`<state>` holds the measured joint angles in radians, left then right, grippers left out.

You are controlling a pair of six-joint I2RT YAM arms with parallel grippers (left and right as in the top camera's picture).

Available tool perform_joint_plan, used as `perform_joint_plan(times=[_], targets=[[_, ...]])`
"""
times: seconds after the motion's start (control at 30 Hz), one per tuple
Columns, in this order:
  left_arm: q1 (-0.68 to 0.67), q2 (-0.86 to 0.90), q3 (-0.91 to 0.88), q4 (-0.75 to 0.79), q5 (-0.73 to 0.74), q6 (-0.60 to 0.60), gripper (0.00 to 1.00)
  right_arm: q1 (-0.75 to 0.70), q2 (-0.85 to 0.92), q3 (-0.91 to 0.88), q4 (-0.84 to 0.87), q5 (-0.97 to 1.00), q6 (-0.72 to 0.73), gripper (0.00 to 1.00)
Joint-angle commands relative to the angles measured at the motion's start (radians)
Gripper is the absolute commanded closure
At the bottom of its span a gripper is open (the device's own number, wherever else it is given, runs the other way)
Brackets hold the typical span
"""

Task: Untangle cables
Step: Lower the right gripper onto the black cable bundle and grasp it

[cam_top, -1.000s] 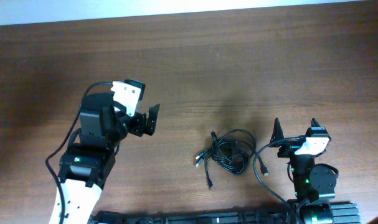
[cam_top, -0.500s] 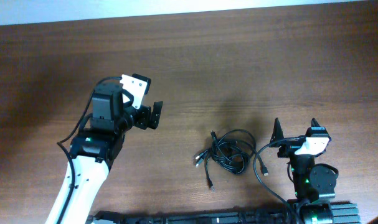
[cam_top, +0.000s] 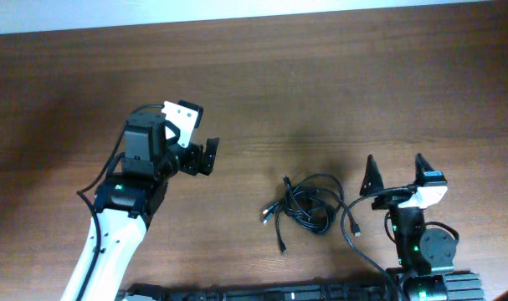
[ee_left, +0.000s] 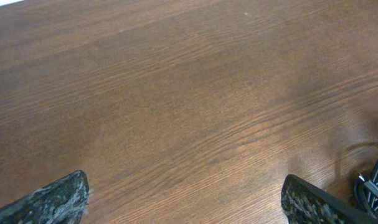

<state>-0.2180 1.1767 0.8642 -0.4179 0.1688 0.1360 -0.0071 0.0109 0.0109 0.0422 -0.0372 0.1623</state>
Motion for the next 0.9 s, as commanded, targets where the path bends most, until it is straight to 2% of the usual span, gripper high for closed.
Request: perform_joint_plan(times=[0.0, 0.07, 0.2, 0.33, 0.47, 0.53, 0.73, 0.87], targets=[[-0.005, 0.007, 0.023, -0.003, 0.008, 0.016, 0.01, -0.006, -0.005, 0.055, -0.020, -0.266, 0.147, 0.02], [-0.005, 0.007, 0.023, -0.008, 0.011, 0.016, 0.01, -0.006, -0.005, 0.161, -0.174, -0.309, 0.146, 0.01], [-0.005, 0.007, 0.023, -0.011, 0.011, 0.016, 0.01, -0.006, 0.059, 0.394, -0.516, -0.242, 0.131, 0.01], [-0.005, 0.007, 0.023, -0.010, 0.011, 0.016, 0.01, -0.006, 0.243, 0.560, -0.730, -0.243, 0.131, 0.01], [-0.005, 0.007, 0.023, -0.010, 0.011, 0.016, 0.01, -0.006, 0.513, 0.753, -0.908, -0.294, 0.131, 0.01], [-0.005, 0.007, 0.023, -0.010, 0.011, 0.016, 0.01, -0.006, 0.626, 0.813, -0.954, -0.334, 0.131, 0.01], [-0.005, 0.007, 0.023, -0.008, 0.011, 0.016, 0.01, -0.006, 0.916, 0.818, -0.981, -0.530, 0.131, 0.01], [-0.005, 0.007, 0.023, 0.054, 0.062, 0.015, 0.01, -0.005, 1.159, 0.812, -0.996, -0.539, 0.131, 0.01]])
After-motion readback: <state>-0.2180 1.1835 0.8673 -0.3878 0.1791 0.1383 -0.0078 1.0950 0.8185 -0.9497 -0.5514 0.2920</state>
